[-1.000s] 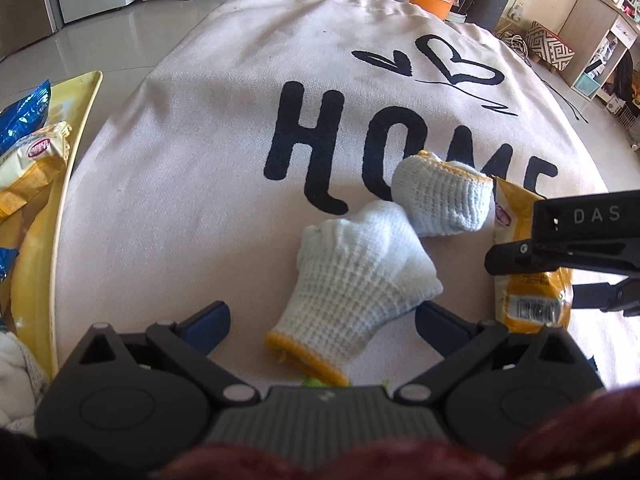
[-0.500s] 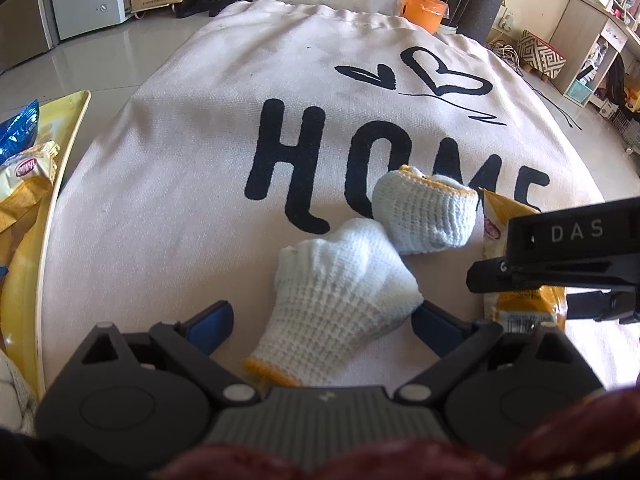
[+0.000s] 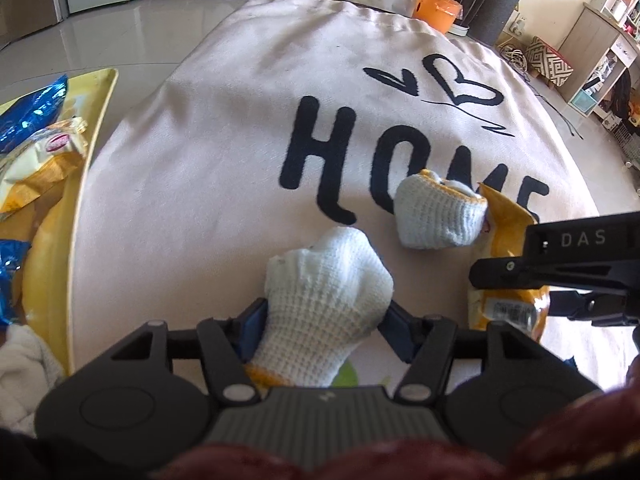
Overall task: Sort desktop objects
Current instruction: 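Close the right tool on the yellow snack packet while the left tool aligns around the glove, then close the left tool on the white glove while the right tool holds the yellow packet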
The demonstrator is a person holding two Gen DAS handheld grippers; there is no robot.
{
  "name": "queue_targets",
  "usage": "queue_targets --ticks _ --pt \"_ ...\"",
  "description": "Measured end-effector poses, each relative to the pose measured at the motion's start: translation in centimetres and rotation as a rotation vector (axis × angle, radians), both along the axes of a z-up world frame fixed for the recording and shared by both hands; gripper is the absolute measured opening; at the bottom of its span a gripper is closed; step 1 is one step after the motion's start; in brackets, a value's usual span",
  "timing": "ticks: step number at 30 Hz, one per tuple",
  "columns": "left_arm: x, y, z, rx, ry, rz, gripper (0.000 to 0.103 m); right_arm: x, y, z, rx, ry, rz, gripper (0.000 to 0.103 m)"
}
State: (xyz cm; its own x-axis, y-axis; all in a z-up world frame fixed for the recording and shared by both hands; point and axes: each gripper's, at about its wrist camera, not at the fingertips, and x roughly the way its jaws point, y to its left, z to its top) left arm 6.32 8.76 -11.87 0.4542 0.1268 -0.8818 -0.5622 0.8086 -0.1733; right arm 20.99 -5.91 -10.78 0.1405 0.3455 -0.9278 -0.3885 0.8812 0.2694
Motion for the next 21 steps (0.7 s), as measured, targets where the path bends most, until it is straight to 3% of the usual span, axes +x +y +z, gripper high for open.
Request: queue_targets --ticks 4,6,11,15,21 --pt "-1.9 1.2 0.2 -0.004 0.039 0.021 0.061 0.6 0.5 -0.7 0.003 0.011 0.001 0.059" --pt "-2.5 1.5 -0.2 0.002 0.057 0.036 0.081 0.6 0.6 -0.9 -0.002 0.009 -0.002 0.059" --pt "-2.3 1.1 -1.2 0.0 0.107 0.021 0.102 0.2 0.3 -1.0 -0.024 0.032 -0.015 0.063" --pt "-1.5 0.4 -1.7 0.034 0.119 -0.016 0.102 0.4 0.3 -1.2 -0.03 0.03 -0.021 0.074" --pt "-0.4 -0.6 -2.2 0.113 0.159 -0.067 0.103 0.4 0.8 -1.4 -0.049 0.018 -0.003 0.078"
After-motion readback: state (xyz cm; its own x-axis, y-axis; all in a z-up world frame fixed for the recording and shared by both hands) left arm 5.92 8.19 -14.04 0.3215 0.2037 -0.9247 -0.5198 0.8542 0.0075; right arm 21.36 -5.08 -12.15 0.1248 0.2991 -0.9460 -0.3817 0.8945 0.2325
